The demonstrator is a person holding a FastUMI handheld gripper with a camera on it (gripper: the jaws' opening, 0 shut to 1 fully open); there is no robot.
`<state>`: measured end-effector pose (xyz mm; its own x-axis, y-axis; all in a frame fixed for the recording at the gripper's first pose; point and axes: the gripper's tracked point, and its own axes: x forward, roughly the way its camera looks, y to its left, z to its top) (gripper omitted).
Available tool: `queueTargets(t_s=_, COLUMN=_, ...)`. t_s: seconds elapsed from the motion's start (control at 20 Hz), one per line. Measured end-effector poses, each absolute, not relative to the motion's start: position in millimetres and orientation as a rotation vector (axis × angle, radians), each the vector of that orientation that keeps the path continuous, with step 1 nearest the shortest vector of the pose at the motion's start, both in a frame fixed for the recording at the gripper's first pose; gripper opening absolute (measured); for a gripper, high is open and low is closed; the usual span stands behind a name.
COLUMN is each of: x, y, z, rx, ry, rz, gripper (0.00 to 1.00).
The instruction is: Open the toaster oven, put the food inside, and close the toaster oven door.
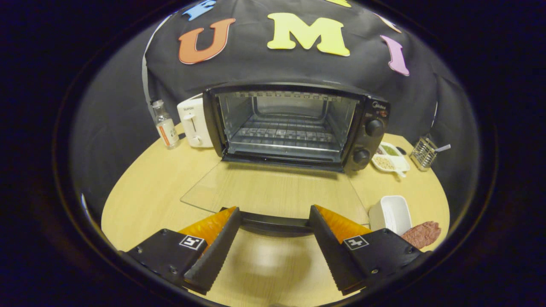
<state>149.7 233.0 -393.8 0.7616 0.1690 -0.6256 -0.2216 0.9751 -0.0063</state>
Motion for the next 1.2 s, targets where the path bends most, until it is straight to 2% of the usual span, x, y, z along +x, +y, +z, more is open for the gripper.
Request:
queueTargets(t_s=0.35, x=149.7, y=231.9, z=-413.5, rx=-0.099, ry=0.705, rz=0.222, gripper=1.00)
queueTargets(t_s=0.65, x=149.0, y=223.6, z=-376.8, rx=-0.050, ry=0.661, rz=0.269, gripper=1.00)
queueTargets(t_s=0.95, x=156.0, y=131.2, z=-314.8, rx=-0.032, ry=0.572, rz=0.222, gripper=1.00)
queueTargets(t_s=1.2, x=157.3, y=12.7, z=-303.4, rx=-0.041, ry=0.583, rz=0.154, gripper=1.00)
